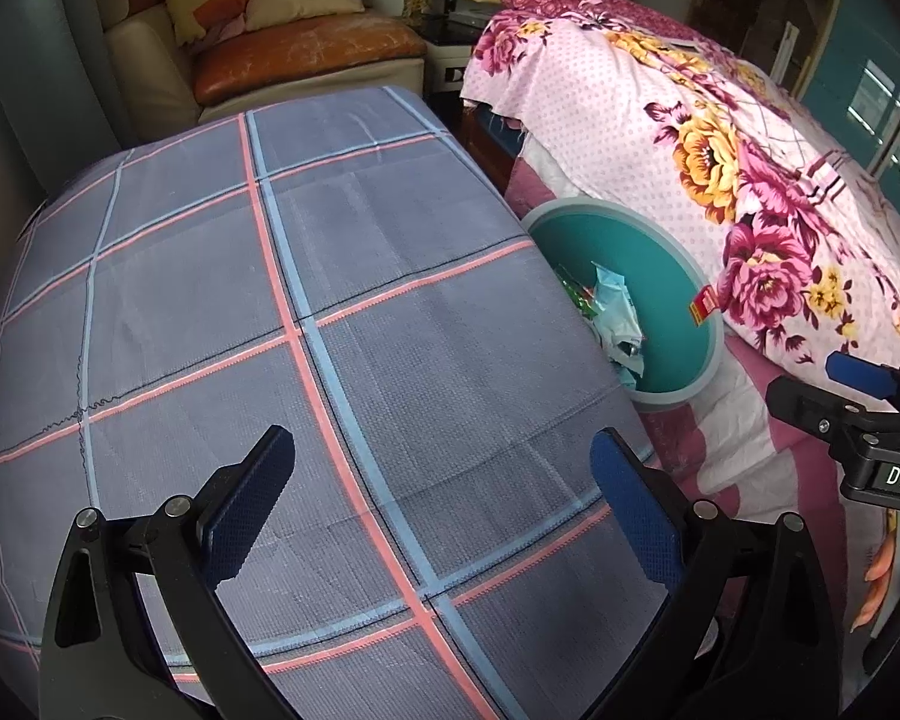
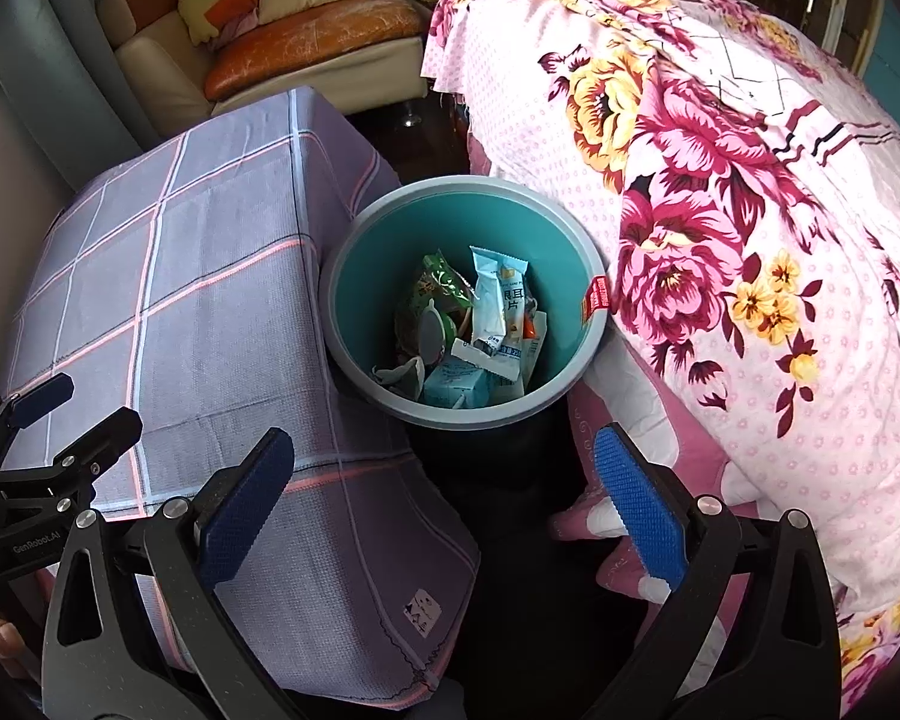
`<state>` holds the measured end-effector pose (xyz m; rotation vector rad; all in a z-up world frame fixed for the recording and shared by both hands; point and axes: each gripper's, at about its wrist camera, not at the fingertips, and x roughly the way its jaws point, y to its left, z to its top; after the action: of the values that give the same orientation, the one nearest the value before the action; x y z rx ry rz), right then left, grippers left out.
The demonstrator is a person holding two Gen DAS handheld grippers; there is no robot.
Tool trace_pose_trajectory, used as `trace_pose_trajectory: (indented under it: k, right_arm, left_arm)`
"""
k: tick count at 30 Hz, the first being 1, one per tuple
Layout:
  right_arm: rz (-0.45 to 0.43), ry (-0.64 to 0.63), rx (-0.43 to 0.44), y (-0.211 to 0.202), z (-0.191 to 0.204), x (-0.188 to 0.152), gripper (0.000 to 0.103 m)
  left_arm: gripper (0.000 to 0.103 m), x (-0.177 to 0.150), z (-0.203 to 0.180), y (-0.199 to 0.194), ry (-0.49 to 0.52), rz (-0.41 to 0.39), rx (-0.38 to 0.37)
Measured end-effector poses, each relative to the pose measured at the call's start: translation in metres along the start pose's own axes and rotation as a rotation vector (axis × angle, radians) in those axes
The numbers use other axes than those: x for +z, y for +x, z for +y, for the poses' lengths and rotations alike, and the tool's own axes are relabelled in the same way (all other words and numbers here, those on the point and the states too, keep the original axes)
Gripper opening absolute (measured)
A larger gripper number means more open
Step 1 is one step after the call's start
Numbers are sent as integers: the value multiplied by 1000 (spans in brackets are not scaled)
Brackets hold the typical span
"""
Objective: Collect trash
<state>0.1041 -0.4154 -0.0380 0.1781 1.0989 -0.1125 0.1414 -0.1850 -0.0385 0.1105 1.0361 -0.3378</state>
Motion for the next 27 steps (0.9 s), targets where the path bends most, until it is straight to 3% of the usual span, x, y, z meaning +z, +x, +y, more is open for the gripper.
trace_pose_trajectory:
  k: [27]
  right_arm:
    - [29,-14,-33,7,5,3,96]
  left_arm:
    - [99,-2,8,12,-10,7,-5]
